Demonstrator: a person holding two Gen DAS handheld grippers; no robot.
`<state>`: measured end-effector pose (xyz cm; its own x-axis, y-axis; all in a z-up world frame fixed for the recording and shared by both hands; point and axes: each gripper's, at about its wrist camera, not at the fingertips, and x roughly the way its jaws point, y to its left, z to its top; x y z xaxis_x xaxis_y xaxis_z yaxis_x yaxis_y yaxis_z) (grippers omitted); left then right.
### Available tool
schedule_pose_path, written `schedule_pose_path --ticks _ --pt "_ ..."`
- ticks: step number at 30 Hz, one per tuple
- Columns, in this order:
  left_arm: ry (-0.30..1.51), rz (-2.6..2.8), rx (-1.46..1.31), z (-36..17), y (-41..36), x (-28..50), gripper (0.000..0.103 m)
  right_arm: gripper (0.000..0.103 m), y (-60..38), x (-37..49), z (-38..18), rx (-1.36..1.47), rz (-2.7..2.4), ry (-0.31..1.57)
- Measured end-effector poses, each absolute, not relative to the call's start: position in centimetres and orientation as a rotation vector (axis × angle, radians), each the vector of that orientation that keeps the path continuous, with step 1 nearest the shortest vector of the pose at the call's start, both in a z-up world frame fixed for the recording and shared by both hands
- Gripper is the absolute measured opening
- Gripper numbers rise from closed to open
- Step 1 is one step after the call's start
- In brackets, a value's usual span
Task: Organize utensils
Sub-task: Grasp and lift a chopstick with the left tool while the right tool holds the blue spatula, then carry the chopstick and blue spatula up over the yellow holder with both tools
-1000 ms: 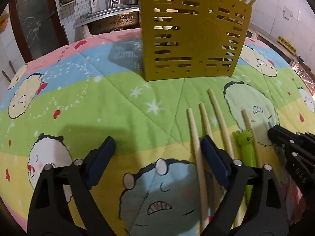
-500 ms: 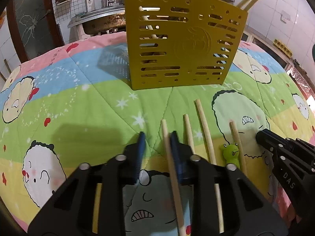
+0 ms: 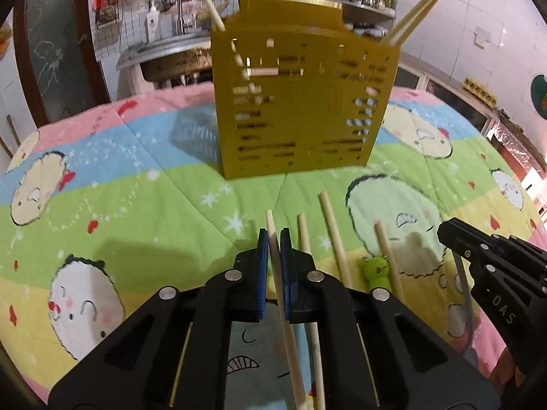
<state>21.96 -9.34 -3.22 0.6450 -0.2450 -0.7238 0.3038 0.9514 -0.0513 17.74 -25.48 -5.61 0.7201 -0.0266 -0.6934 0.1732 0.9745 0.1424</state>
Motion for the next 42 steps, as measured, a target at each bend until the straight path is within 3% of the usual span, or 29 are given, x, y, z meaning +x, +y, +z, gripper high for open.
schedule_pose_path --ticks 31,39,41,42 --pt "0.406 -0.190 0.038 5.2 -2.3 13.6 0.005 0.007 -25.3 9.4 1.1 0.214 -0.098 0.407" --pt "0.509 -0.187 0.019 3.9 -1.6 15.3 0.006 0.007 -24.9 8.6 1.1 0.186 -0.100 0.397" --pt "0.583 -0.185 0.006 2.8 -1.5 16.6 0.014 0.007 -24.9 9.1 0.8 0.179 -0.101 0.412" --pt "0.626 -0.183 -0.011 2.0 -1.3 17.5 0.024 0.007 -25.0 9.4 0.7 0.179 -0.103 0.418"
